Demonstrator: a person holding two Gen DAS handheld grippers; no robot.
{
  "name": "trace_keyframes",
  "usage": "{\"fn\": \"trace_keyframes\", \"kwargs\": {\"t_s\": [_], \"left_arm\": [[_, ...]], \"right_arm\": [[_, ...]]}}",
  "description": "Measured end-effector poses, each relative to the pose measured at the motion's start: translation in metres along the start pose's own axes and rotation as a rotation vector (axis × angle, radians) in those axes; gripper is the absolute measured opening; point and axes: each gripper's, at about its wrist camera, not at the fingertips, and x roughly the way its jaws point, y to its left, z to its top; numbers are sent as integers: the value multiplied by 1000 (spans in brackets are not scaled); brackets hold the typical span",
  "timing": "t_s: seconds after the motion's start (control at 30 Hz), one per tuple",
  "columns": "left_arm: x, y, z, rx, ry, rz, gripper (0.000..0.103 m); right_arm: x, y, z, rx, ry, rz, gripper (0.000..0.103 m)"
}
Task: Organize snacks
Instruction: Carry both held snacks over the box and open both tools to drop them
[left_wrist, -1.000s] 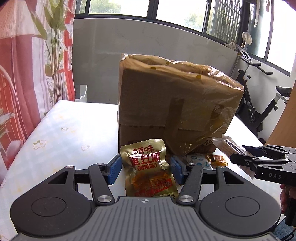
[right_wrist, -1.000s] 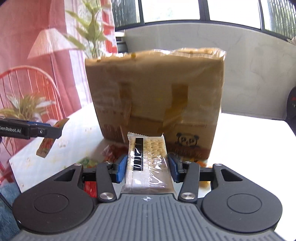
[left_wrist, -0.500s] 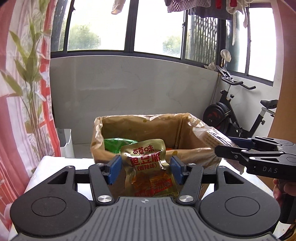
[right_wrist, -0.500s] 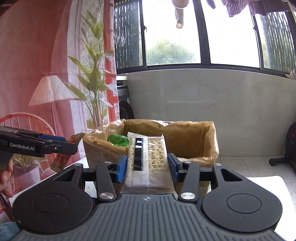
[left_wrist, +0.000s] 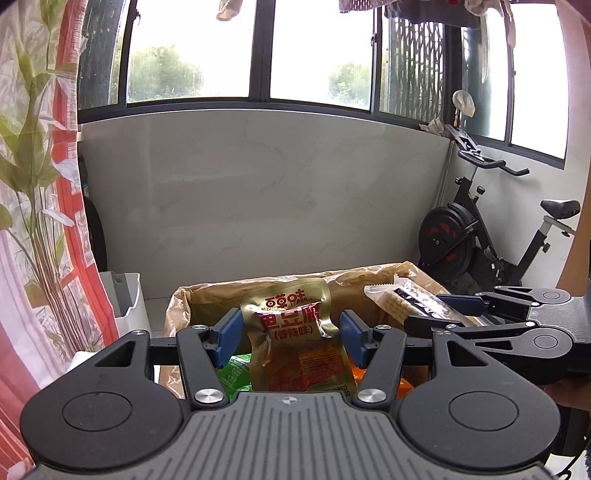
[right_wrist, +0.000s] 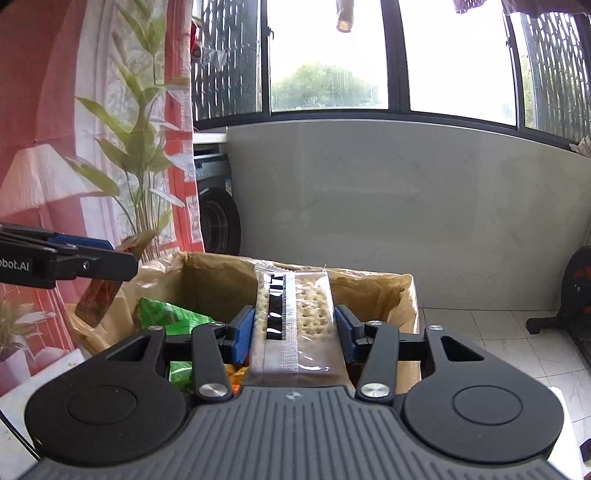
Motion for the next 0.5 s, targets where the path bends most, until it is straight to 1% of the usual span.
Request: {"fn": "trace_keyframes", "kwargs": {"t_s": [0.07, 0.17, 0.2, 0.23, 0.27, 0.3, 0.4, 0.5], "left_arm": [[14, -1, 1, -8, 23, 12, 62], [27, -3, 2, -7, 45, 36, 62], [30, -3, 2, -9, 55, 39, 64], [33, -2, 3, -16, 68, 39, 67], [35, -1, 3, -25, 73, 40, 73], [34, 0, 3, -34, 72, 44, 76], [30, 1, 5, -43, 69, 56, 77], [18, -1, 5, -34, 59, 59, 78]], "right_arm": [[11, -5, 1, 1, 37, 11, 49], [19, -14, -1, 35, 77, 33, 50], [21, -17, -1, 45, 85, 47, 50], [21, -19, -1, 47, 86, 55, 50], [21, -20, 0, 43, 85, 57, 54], [20, -22, 1, 38, 83, 54, 60], [10, -26, 1, 37, 66, 53, 61], [-8, -29, -2, 50, 48, 51, 61]]}}
